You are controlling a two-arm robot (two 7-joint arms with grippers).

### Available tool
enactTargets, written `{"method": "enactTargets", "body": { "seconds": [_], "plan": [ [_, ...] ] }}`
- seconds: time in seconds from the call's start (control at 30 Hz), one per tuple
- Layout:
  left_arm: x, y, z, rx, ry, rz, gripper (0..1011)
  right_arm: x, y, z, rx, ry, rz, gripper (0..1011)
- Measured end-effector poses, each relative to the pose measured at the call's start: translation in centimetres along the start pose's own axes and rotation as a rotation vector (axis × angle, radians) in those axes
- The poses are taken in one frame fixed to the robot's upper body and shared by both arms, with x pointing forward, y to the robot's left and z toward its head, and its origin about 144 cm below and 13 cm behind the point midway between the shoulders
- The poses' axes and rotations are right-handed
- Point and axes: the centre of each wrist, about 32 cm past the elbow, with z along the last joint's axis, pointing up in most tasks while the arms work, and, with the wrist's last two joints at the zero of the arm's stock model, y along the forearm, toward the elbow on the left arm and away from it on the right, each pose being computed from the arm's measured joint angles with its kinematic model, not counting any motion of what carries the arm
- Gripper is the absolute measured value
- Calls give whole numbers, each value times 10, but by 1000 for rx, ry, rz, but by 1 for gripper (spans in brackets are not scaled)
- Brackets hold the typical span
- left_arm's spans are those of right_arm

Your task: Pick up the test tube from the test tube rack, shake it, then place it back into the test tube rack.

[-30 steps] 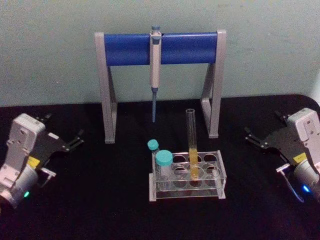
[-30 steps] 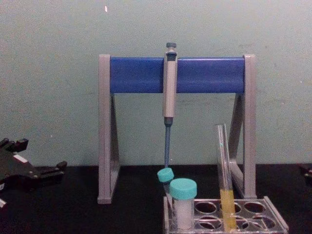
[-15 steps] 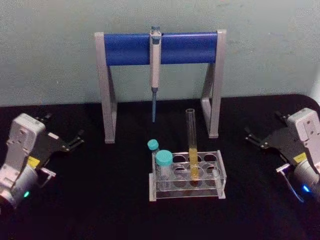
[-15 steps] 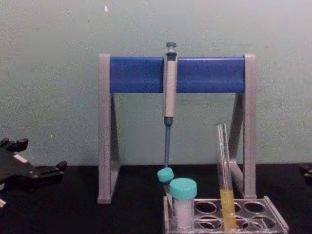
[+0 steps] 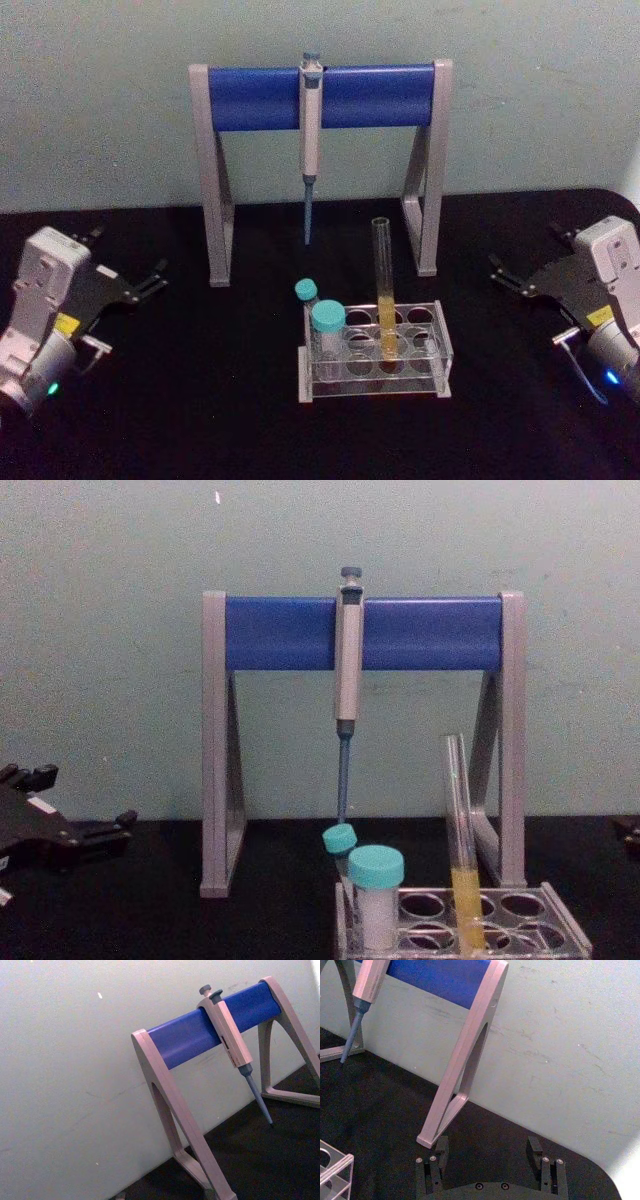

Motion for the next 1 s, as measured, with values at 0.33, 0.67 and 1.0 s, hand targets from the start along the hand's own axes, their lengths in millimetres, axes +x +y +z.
{"method": "enactTargets", "body": {
  "seconds": [0.33, 0.67, 1.0],
  "plan": [
    [0, 0, 0, 0, 0, 0, 1010, 0, 0, 0, 0, 0, 0, 1000],
    [0, 0, 0, 0, 0, 0, 1010, 0, 0, 0, 0, 0, 0, 1000],
    [0, 0, 0, 0, 0, 0, 1010, 1, 0, 1, 2, 6, 4, 1000]
  ]
}}
